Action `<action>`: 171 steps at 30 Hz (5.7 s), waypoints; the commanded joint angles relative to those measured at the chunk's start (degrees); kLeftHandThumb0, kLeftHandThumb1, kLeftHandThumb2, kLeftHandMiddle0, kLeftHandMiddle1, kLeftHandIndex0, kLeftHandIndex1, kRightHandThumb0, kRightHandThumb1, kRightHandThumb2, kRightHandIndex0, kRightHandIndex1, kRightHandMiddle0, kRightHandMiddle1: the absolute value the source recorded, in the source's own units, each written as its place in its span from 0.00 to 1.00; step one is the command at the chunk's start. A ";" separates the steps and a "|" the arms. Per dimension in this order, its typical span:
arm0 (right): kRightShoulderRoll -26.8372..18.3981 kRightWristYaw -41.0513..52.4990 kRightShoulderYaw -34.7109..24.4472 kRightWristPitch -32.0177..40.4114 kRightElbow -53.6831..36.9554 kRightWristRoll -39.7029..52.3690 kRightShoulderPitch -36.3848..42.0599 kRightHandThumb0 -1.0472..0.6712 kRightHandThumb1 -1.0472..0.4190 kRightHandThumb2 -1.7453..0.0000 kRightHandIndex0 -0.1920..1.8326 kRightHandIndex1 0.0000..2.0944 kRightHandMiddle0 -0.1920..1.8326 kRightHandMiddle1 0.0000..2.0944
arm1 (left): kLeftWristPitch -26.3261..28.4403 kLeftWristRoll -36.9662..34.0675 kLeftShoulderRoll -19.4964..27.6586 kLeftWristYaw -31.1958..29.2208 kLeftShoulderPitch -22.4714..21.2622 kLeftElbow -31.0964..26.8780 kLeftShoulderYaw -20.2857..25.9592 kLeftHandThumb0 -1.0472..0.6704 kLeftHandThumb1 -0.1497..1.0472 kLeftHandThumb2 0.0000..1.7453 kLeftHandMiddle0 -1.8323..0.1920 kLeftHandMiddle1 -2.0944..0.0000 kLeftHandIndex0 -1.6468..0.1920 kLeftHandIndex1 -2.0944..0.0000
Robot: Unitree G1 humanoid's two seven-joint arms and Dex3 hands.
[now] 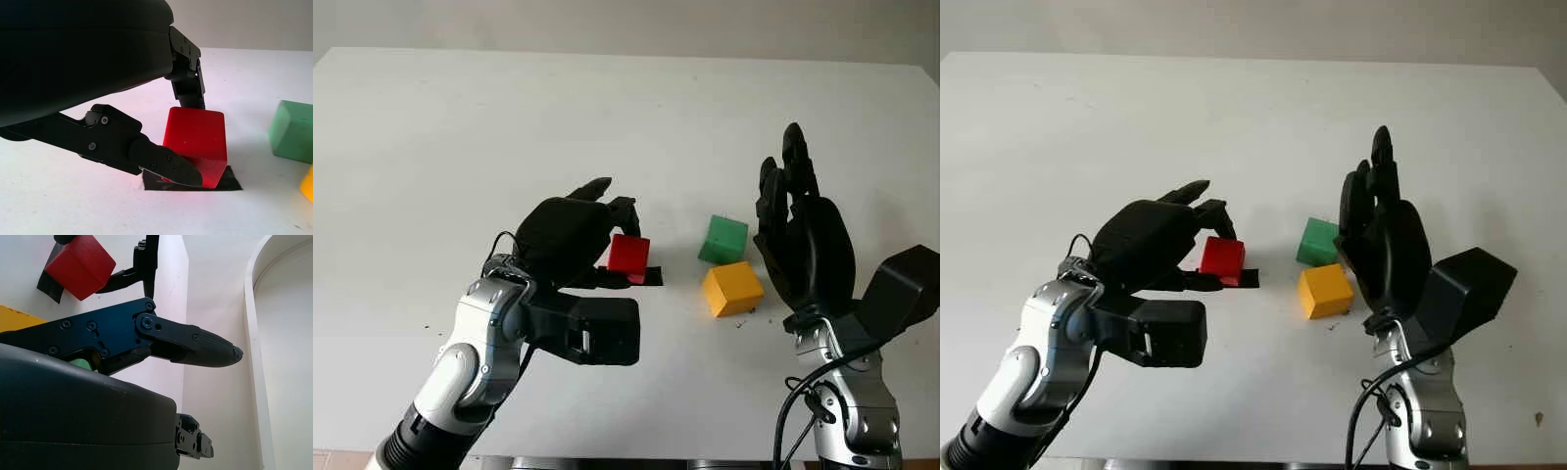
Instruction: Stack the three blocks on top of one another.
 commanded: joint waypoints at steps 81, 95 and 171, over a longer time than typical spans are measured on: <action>-44.29 28.56 2.14 -35.29 20.63 -25.08 -21.94 0.22 0.17 0.97 0.07 0.04 0.23 0.07 | -2.61 -49.79 -14.51 24.75 9.38 -2.17 30.70 0.20 1.00 0.38 0.98 0.98 0.98 0.98; -52.35 12.22 10.97 -84.18 45.88 -49.24 -40.27 0.26 0.17 0.96 0.16 0.05 0.31 0.07 | -2.49 -48.50 -12.89 27.39 9.18 -0.67 27.44 0.17 1.00 0.37 0.99 0.98 0.99 0.98; -56.87 -62.03 51.67 -80.31 50.82 -103.05 -55.81 0.33 0.07 0.97 0.20 0.02 0.29 0.43 | -1.75 -43.43 -10.57 28.50 9.89 -1.03 22.43 0.19 1.00 0.38 0.98 0.97 0.98 0.97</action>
